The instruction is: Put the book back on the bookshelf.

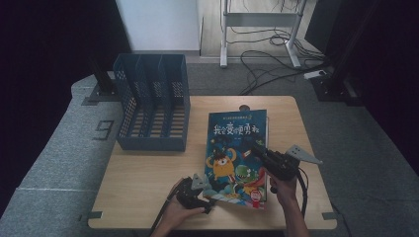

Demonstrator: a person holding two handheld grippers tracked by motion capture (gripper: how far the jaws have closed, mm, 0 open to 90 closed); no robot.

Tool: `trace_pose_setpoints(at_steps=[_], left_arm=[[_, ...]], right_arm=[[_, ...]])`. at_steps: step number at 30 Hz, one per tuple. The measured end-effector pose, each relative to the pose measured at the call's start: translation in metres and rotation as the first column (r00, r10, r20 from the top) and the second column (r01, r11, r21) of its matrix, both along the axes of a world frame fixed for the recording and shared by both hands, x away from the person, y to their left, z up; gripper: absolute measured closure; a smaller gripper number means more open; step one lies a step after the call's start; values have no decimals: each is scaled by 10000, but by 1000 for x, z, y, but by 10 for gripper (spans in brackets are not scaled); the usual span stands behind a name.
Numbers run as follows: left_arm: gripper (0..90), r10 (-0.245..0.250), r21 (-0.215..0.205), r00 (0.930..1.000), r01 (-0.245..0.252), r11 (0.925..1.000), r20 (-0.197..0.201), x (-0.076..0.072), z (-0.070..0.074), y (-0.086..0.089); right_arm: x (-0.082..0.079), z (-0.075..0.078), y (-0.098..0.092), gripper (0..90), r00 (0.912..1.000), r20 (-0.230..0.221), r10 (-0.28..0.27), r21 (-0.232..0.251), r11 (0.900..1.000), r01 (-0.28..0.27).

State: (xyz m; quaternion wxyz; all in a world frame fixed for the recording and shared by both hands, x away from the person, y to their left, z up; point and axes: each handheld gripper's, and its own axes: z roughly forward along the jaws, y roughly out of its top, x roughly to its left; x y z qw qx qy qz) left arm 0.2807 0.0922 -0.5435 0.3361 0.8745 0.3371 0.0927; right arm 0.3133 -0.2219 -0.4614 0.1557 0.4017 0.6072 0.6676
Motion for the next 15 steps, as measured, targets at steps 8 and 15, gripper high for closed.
trace_pose_setpoints(at_steps=[8, 15], left_arm=[[105, 149, 205, 9999, -148, 9997, -40, 5, 1, 3], [102, 248, 277, 9997, -248, 9993, -3, 8, 1, 5]], right_arm=[[-4, 2, 6, 758, 9988, 475, 130, 8, 9999, -131], [-6, 4, 10, 767, 9970, 699, 319, -31, 9995, -318]])
